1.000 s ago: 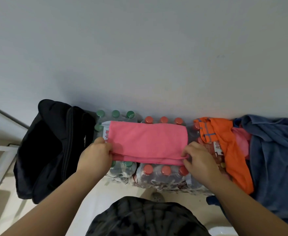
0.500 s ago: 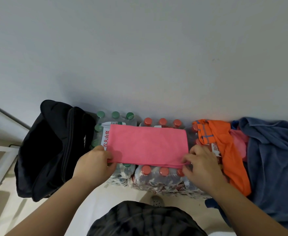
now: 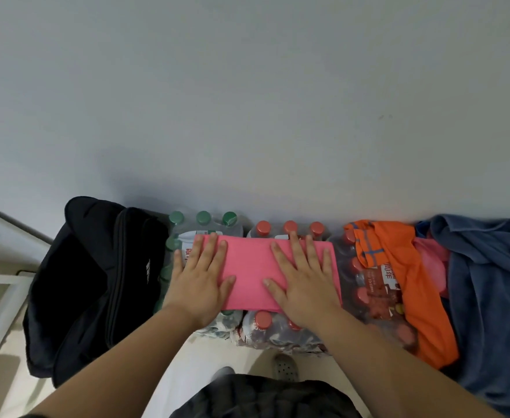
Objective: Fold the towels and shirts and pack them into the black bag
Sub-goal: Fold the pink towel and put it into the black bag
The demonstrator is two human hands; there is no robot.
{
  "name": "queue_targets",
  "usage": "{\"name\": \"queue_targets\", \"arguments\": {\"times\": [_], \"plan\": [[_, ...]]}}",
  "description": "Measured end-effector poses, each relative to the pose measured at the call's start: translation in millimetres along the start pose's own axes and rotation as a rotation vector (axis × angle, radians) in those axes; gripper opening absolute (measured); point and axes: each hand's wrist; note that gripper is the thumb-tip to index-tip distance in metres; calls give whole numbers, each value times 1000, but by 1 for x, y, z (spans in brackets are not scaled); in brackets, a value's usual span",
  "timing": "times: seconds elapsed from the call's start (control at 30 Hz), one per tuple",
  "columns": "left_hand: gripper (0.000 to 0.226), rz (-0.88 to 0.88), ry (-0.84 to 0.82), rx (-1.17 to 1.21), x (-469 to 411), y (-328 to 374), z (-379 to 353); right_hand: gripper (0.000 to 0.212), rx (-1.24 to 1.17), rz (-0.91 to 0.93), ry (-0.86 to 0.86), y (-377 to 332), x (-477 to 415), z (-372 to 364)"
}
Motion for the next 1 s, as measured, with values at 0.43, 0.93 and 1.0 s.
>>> {"name": "queue_targets", "arguments": {"times": [0.43,0.93,1.0], "plan": [[54,110,156,186,12,-23,6,75,-9,-37,76,-8,2,3],[58,122,-59,434,-7,-22,36,72,-68,-111,-56,-42,10,3],[55,117,-47,477,-6,-23,39,70,-78,-125,-62,-45,14,3]]}}
Point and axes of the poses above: each hand's wrist, its own x-axis away from the middle knuckle, its own z-axis out of the back of the hand, y = z × x, and after that the axes turned 6 degrees about z, right-handed
